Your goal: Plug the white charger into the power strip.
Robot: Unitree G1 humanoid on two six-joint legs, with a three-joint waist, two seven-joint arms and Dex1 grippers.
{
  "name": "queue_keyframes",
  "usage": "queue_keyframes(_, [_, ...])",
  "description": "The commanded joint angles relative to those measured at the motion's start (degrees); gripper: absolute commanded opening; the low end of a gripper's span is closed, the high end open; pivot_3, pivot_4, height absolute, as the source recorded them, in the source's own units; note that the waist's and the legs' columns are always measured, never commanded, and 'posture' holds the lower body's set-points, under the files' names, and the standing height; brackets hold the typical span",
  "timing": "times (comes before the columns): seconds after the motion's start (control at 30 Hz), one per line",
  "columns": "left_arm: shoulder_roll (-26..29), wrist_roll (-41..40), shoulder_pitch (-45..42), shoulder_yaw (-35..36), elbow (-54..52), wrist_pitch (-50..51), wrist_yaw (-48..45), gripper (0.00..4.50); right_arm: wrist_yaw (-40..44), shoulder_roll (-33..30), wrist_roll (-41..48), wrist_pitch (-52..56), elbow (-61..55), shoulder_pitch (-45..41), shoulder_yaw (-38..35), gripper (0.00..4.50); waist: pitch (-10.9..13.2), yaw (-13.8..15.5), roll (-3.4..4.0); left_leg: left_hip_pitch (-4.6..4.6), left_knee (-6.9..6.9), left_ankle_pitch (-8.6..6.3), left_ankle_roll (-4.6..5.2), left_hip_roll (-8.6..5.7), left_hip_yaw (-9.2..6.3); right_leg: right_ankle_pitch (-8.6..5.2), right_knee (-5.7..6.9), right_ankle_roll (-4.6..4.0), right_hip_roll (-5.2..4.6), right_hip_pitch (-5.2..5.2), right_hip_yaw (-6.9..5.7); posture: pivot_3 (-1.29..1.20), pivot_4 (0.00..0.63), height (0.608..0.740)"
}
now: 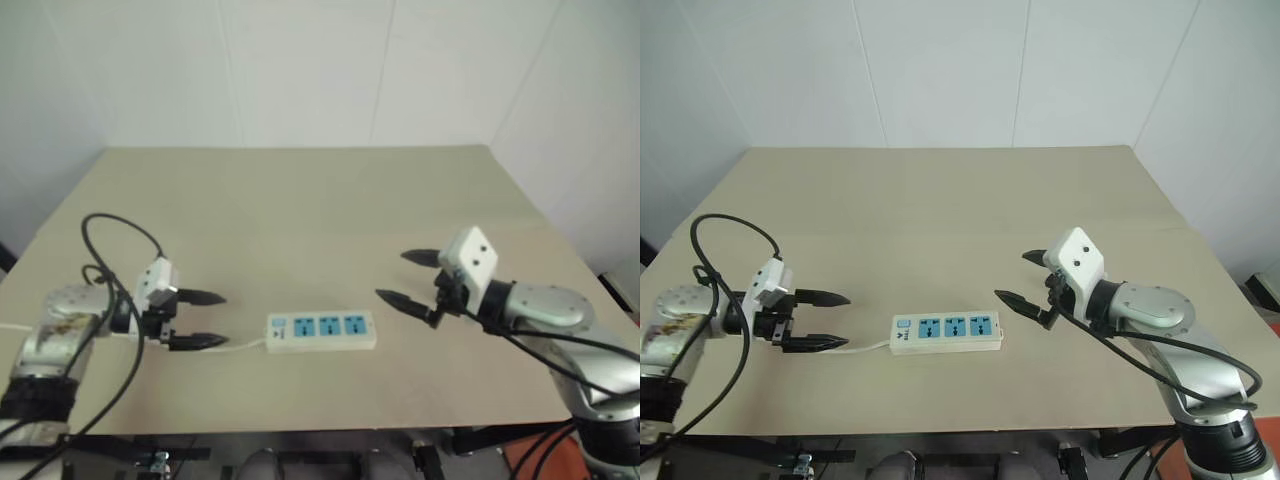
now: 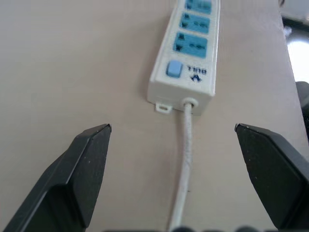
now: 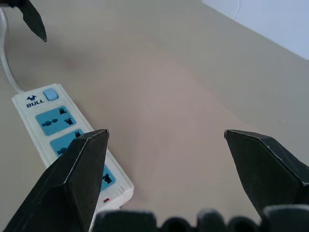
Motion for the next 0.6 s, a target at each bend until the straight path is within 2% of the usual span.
queue_keyframes(0.03, [-6.92, -4.93, -1.93, 3.56, 5.63, -9.04, -2.5, 4.47, -0.37, -0.67, 0.43, -0.58, -1.72, -0.37, -1.99, 4.5, 0.01, 0.12, -0.02, -0.05, 0.03, 0.0, 0.0, -0.01, 0.0, 0.0, 0.01, 0.01, -0.01, -0.02, 0.0, 0.0, 0.15, 0.74])
queue_keyframes(0.1, [-9.64, -6.12, -2.5, 3.01, 9.71, -14.64, -5.02, 4.47, -0.64, -0.64, 0.7, -0.31, -1.92, -0.61, -2.36, 4.5, 0.01, 0.17, -0.05, -0.07, 0.06, 0.0, 0.0, -0.03, 0.01, 0.01, 0.01, 0.01, -0.03, -0.01, -0.01, 0.0, 0.15, 0.74])
queue_keyframes(0.23, [-13.49, -4.91, -5.39, 0.28, 17.49, -19.06, -5.77, 4.47, -0.53, -1.01, 0.8, -0.3, -2.21, -0.57, -2.38, 4.5, 0.01, -0.14, -0.09, -0.01, 0.07, 0.0, 0.0, -0.03, -0.03, 0.02, 0.06, 0.01, 0.0, 0.01, 0.0, 0.0, 0.15, 0.74])
queue_keyframes(0.6, [-17.18, -6.46, -13.82, -12.39, 29.07, -29.85, -5.77, 4.47, -0.97, -3.24, 1.9, 1.72, -3.51, -0.96, -3.79, 4.5, 0.01, -0.15, -0.1, 0.0, 0.13, 0.0, 0.01, -0.04, -0.06, 0.05, 0.01, 0.08, 0.01, 0.11, 0.0, 0.0, 0.15, 0.74])
